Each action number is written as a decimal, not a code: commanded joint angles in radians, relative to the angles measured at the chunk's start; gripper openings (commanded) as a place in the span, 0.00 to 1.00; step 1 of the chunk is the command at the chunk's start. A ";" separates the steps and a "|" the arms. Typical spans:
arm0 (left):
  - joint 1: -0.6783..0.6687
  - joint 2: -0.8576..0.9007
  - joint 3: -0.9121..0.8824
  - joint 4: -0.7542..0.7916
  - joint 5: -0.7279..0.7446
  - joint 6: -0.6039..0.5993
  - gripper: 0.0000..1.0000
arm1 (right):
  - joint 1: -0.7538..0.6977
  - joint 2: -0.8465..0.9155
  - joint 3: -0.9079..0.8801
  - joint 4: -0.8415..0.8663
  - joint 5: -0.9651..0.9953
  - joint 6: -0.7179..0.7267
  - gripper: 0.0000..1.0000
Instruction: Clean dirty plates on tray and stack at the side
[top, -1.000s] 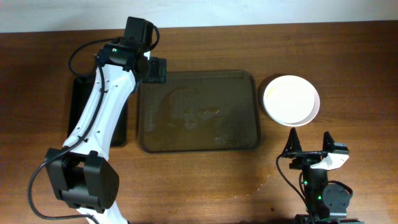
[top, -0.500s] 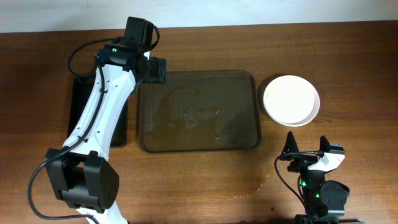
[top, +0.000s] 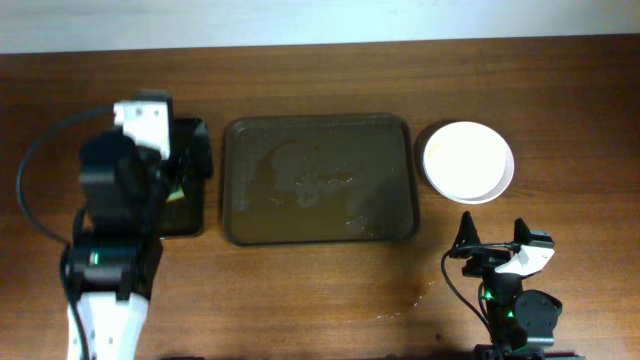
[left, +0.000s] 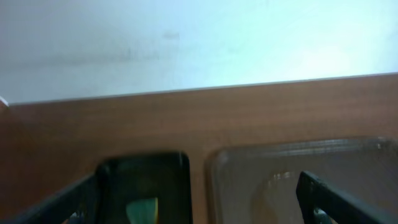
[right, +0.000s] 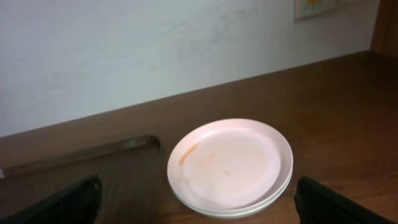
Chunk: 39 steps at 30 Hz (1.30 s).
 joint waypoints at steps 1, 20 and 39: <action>0.070 -0.358 -0.354 0.185 0.034 0.023 0.99 | 0.006 -0.008 -0.006 -0.004 -0.008 -0.007 0.98; 0.091 -1.036 -1.017 0.314 0.131 0.306 0.99 | 0.006 -0.008 -0.006 -0.004 -0.008 -0.007 0.98; 0.091 -1.036 -1.017 0.314 0.131 0.306 0.99 | 0.006 -0.008 -0.006 -0.004 -0.008 -0.007 0.98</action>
